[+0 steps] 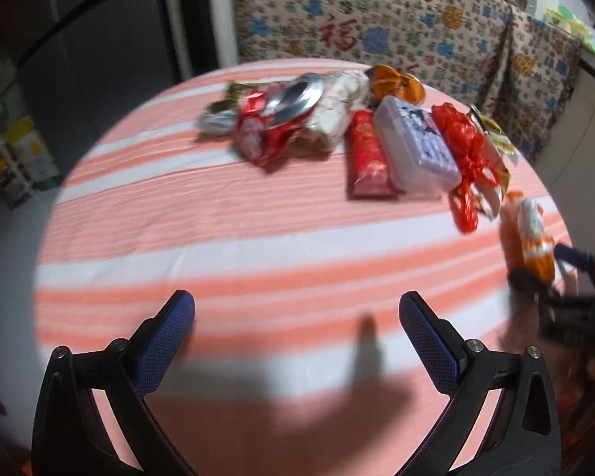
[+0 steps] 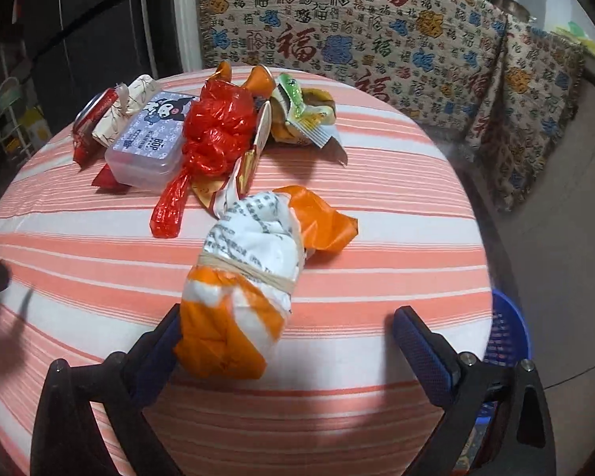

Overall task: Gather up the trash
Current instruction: 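Lower the right tool onto the orange-and-white wrapped bag, then grasp the cartoon-print plastic box with the left tool while the right tool grasps the orange-and-white bag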

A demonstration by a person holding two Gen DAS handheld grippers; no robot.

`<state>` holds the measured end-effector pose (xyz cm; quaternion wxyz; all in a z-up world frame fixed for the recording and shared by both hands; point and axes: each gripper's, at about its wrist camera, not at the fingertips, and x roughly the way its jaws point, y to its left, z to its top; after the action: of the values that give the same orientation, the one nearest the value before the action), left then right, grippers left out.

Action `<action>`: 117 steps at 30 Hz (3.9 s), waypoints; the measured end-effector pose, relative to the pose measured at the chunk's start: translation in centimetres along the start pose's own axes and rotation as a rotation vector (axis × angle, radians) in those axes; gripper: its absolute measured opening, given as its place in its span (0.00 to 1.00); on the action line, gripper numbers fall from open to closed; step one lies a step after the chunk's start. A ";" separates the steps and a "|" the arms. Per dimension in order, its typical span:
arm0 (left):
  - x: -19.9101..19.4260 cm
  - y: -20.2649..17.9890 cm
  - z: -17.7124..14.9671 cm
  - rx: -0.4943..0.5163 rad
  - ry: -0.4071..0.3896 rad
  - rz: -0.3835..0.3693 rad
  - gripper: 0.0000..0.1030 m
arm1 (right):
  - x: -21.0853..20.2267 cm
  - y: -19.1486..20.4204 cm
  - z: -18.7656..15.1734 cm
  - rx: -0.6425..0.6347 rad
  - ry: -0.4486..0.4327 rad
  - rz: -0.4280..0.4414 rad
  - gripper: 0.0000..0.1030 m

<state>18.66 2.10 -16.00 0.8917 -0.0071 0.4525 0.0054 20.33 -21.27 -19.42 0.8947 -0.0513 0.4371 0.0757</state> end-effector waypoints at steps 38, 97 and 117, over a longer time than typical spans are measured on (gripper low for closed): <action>1.3 -3.5 3.4 0.111 -0.061 -0.261 0.71 | 0.0 -0.2 -0.4 0.003 -0.052 0.004 1.00; 3.9 5.4 0.7 -0.025 0.011 0.034 1.00 | 2.2 -3.6 3.2 -0.078 -0.011 0.085 0.87; 3.3 5.8 1.1 -0.053 -0.019 0.001 0.99 | 2.9 -3.9 5.2 -0.057 0.018 0.098 0.87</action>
<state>21.38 7.91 -18.06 0.8956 -0.0304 0.4435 0.0181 26.81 -24.04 -18.44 0.8842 -0.0558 0.4447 0.1314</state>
